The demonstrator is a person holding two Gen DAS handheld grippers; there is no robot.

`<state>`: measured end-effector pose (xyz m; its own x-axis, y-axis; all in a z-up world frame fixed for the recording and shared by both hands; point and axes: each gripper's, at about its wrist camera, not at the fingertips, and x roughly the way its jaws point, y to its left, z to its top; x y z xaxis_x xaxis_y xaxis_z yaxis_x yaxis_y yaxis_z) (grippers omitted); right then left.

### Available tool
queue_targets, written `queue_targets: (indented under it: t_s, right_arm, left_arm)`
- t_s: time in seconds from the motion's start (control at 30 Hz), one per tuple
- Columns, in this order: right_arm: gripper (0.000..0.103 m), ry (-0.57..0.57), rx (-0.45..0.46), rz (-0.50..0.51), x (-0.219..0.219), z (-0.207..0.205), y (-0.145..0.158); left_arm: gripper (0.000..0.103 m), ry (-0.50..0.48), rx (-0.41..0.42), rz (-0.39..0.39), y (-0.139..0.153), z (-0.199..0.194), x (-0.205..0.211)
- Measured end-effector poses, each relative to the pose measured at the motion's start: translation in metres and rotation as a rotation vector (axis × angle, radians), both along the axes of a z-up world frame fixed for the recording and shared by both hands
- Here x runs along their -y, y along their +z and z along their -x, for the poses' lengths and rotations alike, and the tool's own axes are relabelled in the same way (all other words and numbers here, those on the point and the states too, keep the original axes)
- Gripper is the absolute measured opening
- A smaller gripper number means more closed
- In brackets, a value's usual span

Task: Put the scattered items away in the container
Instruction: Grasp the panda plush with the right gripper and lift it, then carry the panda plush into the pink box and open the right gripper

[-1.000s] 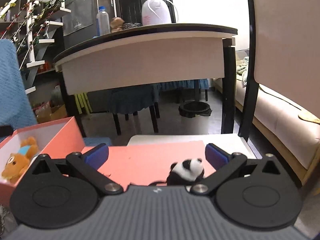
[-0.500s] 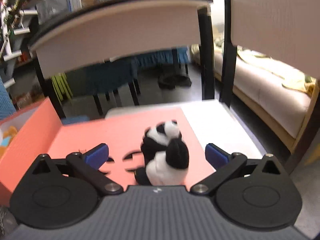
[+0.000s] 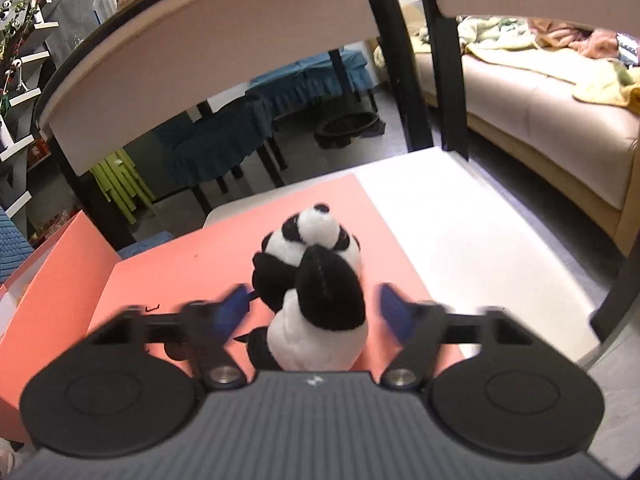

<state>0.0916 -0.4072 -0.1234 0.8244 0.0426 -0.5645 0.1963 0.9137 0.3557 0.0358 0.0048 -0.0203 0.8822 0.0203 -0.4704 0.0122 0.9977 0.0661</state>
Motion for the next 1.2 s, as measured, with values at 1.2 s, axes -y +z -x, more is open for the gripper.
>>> queue_targets:
  t_s: [1.2]
  right_arm:
    - [0.041, 0.650, 0.054, 0.175, -0.301, -0.170, 0.133]
  left_arm:
    - [0.103, 0.050, -0.076, 0.024, -0.010, -0.034, -0.017]
